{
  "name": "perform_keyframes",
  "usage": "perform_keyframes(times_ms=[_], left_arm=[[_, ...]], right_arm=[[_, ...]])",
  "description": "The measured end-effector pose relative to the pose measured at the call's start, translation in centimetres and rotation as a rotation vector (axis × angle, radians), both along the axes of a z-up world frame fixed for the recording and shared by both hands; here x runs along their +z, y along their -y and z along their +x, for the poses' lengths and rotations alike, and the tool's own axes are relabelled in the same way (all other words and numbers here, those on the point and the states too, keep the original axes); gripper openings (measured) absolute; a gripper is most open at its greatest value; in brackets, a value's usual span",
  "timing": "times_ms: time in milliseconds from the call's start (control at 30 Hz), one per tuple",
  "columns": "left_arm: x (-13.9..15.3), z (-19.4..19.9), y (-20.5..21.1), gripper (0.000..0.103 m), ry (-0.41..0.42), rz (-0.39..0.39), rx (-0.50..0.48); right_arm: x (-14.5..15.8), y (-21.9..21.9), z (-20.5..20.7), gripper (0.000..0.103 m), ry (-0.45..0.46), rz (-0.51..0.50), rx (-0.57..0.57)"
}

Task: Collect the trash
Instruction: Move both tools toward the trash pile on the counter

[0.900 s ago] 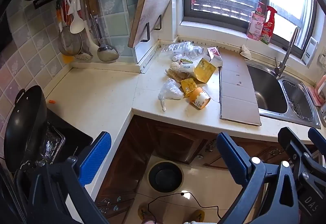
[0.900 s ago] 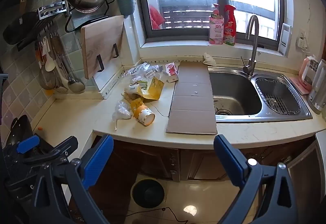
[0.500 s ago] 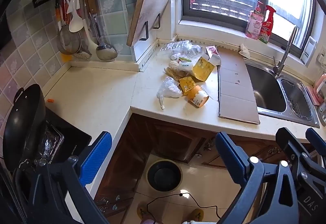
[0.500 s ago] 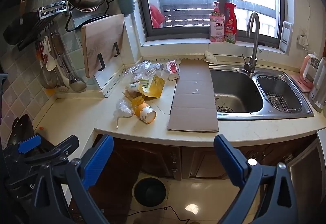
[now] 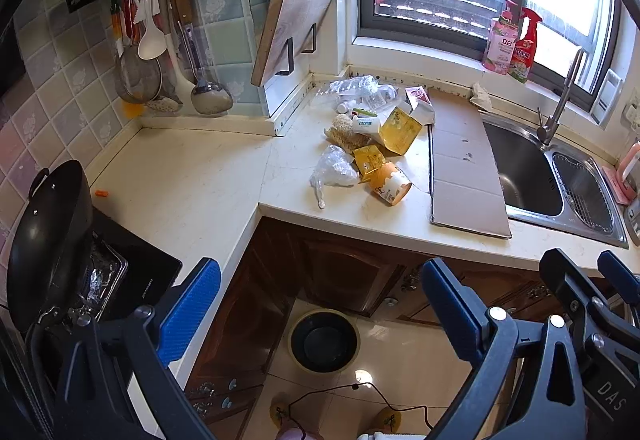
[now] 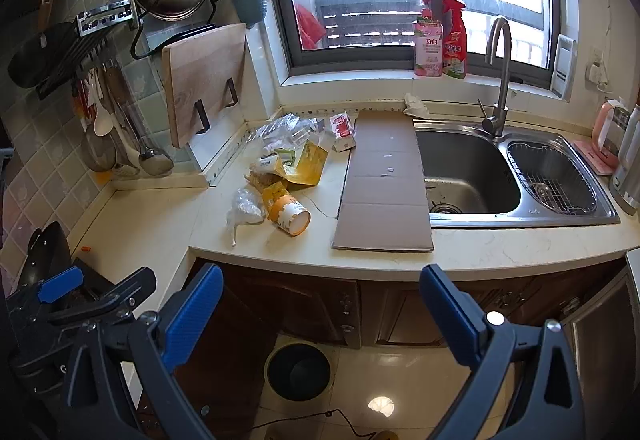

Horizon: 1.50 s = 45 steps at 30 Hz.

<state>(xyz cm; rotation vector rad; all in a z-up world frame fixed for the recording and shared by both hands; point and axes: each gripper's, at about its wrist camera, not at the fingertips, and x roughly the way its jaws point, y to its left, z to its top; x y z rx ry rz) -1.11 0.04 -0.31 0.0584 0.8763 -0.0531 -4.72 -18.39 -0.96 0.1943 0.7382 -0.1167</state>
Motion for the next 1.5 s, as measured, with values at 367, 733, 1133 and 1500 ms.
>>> perform_keyframes(times_ms=[367,733,1133,1500], left_arm=[[0.0,0.1,0.2,0.098,-0.019,-0.002,0.002],[0.0,-0.2,0.5,0.098,-0.026,-0.006,0.0],[0.1,-2.2,0.6,0.099,-0.017,-0.009,0.008],[0.1,-2.7,1.0,0.099,-0.024,-0.042,0.047]], right_arm=[[0.2,0.2,-0.2,0.1,-0.009,0.014,-0.002],[0.3,0.2,-0.7,0.1,-0.004,0.016,0.003],[0.4,0.3,-2.1,0.1,0.002,0.019,0.022],[0.6,1.2,-2.1,0.099,0.003,0.008,0.072]])
